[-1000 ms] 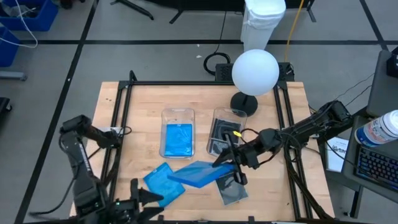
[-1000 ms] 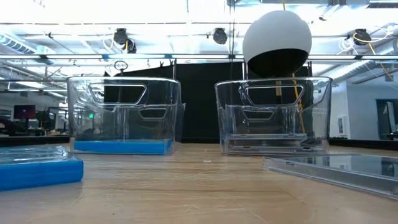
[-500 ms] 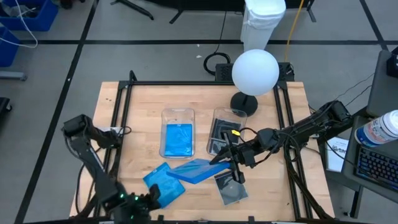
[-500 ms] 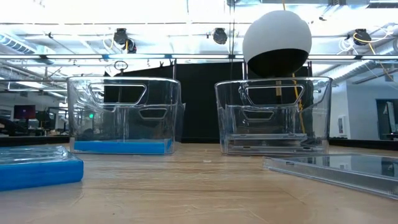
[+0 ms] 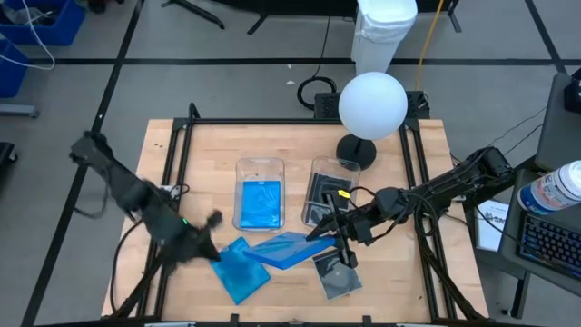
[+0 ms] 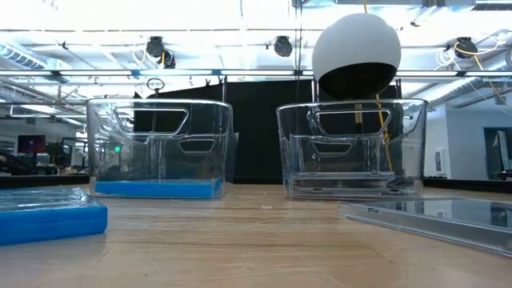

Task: Pick & place jewel cases by type
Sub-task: Put the blue CD case into the left transparent bin

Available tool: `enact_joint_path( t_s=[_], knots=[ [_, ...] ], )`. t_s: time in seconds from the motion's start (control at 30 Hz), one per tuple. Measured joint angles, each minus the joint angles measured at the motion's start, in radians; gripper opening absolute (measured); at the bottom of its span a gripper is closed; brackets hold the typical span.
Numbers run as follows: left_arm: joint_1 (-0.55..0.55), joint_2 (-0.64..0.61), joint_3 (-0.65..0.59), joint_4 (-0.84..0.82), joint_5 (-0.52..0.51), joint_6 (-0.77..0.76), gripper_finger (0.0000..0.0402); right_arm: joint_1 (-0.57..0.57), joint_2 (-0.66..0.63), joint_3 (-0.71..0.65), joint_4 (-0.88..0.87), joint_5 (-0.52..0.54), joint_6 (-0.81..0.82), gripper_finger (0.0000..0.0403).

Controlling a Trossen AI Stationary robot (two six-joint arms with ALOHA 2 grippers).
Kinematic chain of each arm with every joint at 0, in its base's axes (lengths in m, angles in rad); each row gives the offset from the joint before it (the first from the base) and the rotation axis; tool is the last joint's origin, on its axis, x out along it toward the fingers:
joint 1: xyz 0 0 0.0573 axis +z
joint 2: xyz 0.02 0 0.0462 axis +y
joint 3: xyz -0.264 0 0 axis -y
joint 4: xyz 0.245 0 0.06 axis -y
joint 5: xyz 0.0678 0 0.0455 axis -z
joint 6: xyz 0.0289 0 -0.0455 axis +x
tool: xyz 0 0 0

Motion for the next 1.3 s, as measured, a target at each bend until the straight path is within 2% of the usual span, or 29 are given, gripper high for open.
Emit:
enact_joint_path(
  t_s=[0.2, 0.3, 0.4, 0.6, 0.77, 0.87, 1.0, 1.2, 1.3],
  knots=[
    [0.055, -0.351, -0.354, 0.393, -0.016, -0.093, 0.0003, -0.001, 0.000, 0.000, -0.005, -0.047, 0.015, 0.0038],
    [0.055, -0.481, -0.533, 0.583, -0.093, -0.177, 0.0007, -0.006, 0.000, 0.000, -0.006, -0.052, 0.042, 0.0037],
    [0.056, -0.544, -0.696, 0.758, -0.154, -0.241, 0.0004, -0.018, 0.000, 0.000, -0.007, -0.051, 0.078, 0.0032],
    [0.036, -0.558, -0.941, 1.028, -0.115, -0.227, 0.0007, -0.056, 0.000, 0.000, -0.051, -0.052, 0.139, 0.0037],
    [0.034, -0.556, -1.044, 1.166, -0.132, -0.225, 0.0009, -0.123, 0.000, 0.000, -0.051, -0.050, 0.201, 0.0031],
    [0.034, -0.557, -1.070, 1.172, -0.141, -0.222, 0.0009, -0.178, 0.000, 0.017, -0.082, -0.049, 0.248, 0.0030],
    [0.034, -0.555, -1.070, 1.128, -0.141, -0.224, 0.0009, -0.252, 0.041, 0.108, -0.224, -0.048, 0.302, 0.0035],
    [0.034, -0.546, -1.070, 1.119, -0.144, -0.220, 0.0010, -0.343, 0.177, 0.340, -0.548, -0.013, 0.356, 0.0031],
    [0.034, -0.546, -1.070, 1.118, -0.145, -0.220, 0.0010, -0.389, 0.233, 0.401, -0.641, 0.004, 0.450, 0.0035]
  ],
)
